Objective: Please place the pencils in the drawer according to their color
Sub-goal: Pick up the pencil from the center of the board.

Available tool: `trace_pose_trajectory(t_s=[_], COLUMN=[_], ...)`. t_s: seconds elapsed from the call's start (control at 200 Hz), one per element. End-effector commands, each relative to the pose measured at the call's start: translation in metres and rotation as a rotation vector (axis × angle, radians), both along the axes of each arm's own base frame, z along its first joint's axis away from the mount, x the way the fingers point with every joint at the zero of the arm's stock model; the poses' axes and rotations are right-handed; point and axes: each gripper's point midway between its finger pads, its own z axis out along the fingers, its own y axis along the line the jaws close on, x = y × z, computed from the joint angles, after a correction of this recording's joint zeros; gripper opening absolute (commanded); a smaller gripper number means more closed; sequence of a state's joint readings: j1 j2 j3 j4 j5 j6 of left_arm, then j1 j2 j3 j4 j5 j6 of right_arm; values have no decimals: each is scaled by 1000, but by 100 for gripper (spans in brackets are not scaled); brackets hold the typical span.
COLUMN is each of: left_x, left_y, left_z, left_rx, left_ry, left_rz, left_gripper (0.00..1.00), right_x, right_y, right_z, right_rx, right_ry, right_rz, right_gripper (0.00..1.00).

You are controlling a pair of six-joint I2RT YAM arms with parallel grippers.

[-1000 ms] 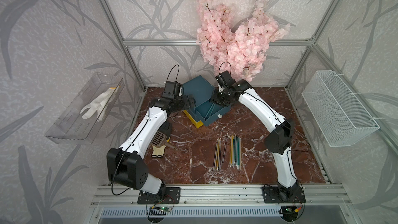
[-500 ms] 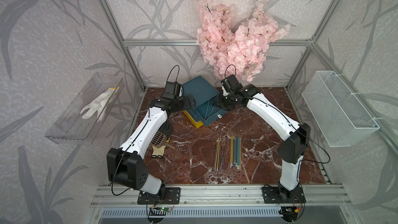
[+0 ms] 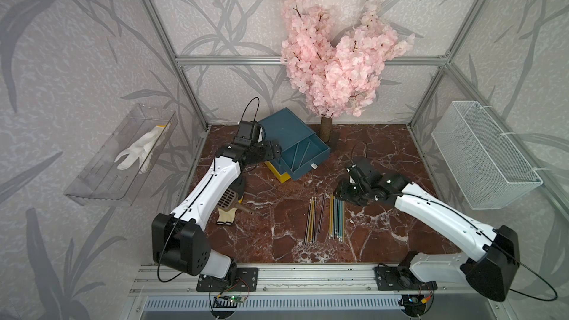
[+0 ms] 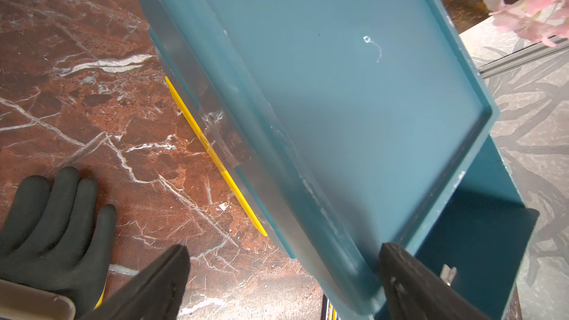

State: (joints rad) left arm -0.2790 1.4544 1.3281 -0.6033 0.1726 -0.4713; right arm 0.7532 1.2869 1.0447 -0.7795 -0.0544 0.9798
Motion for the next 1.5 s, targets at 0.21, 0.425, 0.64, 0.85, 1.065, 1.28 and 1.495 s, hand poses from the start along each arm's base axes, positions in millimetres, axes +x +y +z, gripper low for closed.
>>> trace_pose_trajectory(t_s=[0.21,0.425,0.64,0.85,1.065,1.28,1.495], left_x=[-23,-22,-20,-19,-19,-18,-16], left_y=[-7,-9,-11,-11,-11,-11,-12], left_z=[-15,-13,-10,-8,-11,-12,-12], left_rx=[24,24,18,22,28,28,30], left_ry=[47,41,33,29,35,36,36], left_rz=[-33,-36,-37,-42,-44,-42,-42], left_gripper=[100,100,100,100,100,100,100], right_x=[-51,-58,-60,-62,-63,-62,-61], right_y=[2,14,23,23,12,7,10], right_z=[-62,-81,-97,-110,-117,-122,-128], right_rx=[-174,-168,-169,-191,-214,-213,-214], right_ry=[88,134,169,196,211,222,238], right_rz=[76,115,147,155,139,130,144], right_gripper=[40,32,28,24,23,22,20])
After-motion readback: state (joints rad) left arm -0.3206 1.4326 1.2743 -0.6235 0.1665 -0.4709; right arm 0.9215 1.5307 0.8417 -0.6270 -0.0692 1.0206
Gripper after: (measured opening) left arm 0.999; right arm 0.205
